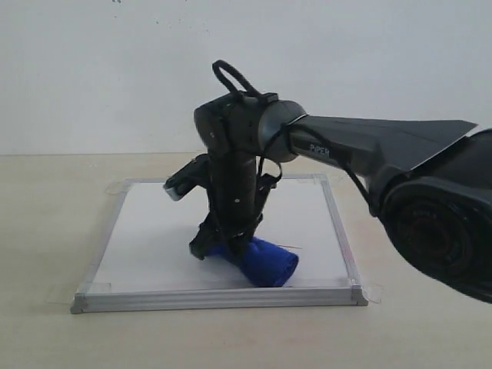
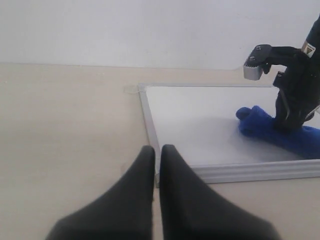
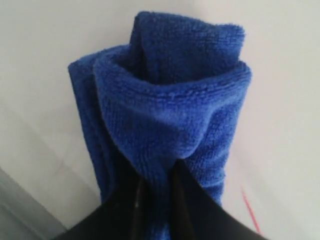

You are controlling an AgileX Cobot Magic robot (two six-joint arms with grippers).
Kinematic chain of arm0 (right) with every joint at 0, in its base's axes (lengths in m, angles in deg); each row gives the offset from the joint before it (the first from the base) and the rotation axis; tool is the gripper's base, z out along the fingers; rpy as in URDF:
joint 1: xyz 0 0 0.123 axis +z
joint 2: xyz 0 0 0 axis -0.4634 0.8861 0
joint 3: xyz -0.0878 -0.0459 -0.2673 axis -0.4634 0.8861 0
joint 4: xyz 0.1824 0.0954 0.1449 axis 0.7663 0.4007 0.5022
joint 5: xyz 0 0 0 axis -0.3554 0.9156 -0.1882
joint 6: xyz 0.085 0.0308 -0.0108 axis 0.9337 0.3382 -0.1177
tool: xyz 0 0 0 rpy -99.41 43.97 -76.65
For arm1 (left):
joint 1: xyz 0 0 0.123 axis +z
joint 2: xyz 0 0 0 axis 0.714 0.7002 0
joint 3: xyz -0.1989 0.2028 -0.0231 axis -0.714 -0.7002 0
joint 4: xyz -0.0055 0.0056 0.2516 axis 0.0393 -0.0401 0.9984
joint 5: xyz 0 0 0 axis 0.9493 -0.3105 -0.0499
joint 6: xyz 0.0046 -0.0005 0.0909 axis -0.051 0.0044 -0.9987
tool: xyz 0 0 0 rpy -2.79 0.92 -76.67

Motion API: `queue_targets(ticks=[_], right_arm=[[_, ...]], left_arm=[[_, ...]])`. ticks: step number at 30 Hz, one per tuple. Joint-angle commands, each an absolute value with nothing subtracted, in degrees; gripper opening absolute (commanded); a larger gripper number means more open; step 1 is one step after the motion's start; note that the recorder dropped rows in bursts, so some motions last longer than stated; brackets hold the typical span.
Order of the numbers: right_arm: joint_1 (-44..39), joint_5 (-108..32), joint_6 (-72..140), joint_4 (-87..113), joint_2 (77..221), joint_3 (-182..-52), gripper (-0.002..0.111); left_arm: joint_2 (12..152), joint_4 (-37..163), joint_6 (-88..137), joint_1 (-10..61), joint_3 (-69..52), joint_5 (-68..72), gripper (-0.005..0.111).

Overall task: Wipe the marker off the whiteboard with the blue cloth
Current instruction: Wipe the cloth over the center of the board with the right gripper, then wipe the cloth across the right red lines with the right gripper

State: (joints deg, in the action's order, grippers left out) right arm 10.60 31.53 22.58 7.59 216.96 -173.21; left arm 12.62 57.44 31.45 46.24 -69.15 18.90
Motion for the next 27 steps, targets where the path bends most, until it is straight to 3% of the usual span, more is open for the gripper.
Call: queue_targets(ticks=[1,6,10,23,27], right_arm=[[4.0,32.3,27.5,3.9,216.5,-172.5,-0.001],[-3.7,32.3,32.4,3.8,215.8,-166.7,-0.001],[-5.3,32.3,33.9,7.0,215.8,-161.9,-0.001],[14.0,32.3,20.6,13.5,212.0,-160.5,-0.001],[16.3,29.3,18.9,11.7,211.2,-160.8,-0.001]], left_arm=[[12.4,57.5,31.4,46.1,-69.3,18.7,0.004],[12.4,57.5,31.4,46.1,-69.3,18.7,0.004],[12.4,57.5,31.4,46.1,-69.3,18.7,0.004],[12.4,57.5,31.4,46.1,-69.3,18.7,0.004],[12.4,57.5,31.4,46.1,-69.3,18.7,0.004]])
